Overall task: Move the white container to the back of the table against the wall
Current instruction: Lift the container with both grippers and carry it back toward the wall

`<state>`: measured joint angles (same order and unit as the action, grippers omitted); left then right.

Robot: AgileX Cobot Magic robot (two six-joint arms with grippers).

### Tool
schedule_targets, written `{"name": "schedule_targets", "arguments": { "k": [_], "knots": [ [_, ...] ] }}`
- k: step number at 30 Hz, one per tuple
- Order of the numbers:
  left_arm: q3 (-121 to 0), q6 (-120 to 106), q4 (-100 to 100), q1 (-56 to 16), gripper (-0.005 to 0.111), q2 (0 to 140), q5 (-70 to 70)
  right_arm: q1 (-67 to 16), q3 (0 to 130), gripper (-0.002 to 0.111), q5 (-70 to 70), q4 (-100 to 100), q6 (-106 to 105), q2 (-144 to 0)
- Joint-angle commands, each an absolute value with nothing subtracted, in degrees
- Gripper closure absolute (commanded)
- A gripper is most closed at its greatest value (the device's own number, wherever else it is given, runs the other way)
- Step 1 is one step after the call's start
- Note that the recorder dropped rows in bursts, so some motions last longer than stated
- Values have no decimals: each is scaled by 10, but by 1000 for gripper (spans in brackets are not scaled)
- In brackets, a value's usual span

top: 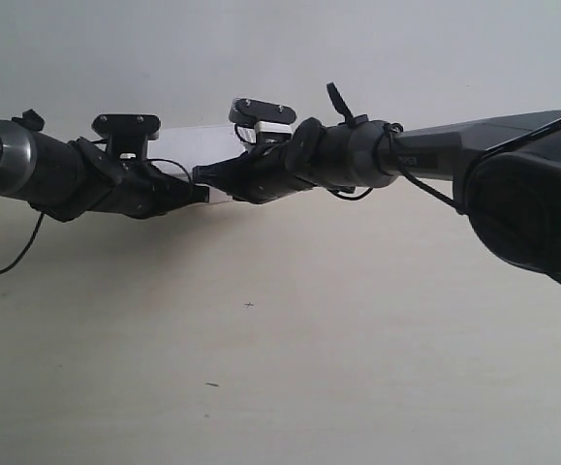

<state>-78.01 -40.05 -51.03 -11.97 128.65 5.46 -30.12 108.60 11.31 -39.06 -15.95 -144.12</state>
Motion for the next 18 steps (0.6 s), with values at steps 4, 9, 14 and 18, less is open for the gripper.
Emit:
{"name": "schedule_targets", "arguments": {
  "k": [4, 9, 14, 18],
  "knots": [
    [-810, -403, -512, -119, 107, 1310, 75, -299, 1103, 108, 99, -384, -162, -1448],
    [-833, -403, -512, -119, 107, 1326, 75, -299, 1103, 108, 99, -384, -164, -1448],
    [-834, -403, -512, -102, 107, 1326, 78, -292, 1103, 108, 136, -384, -164, -1443],
    [-836, -399, -515, -83, 107, 1326, 62, -289, 1103, 108, 197, -355, -164, -1436]
  ]
}}
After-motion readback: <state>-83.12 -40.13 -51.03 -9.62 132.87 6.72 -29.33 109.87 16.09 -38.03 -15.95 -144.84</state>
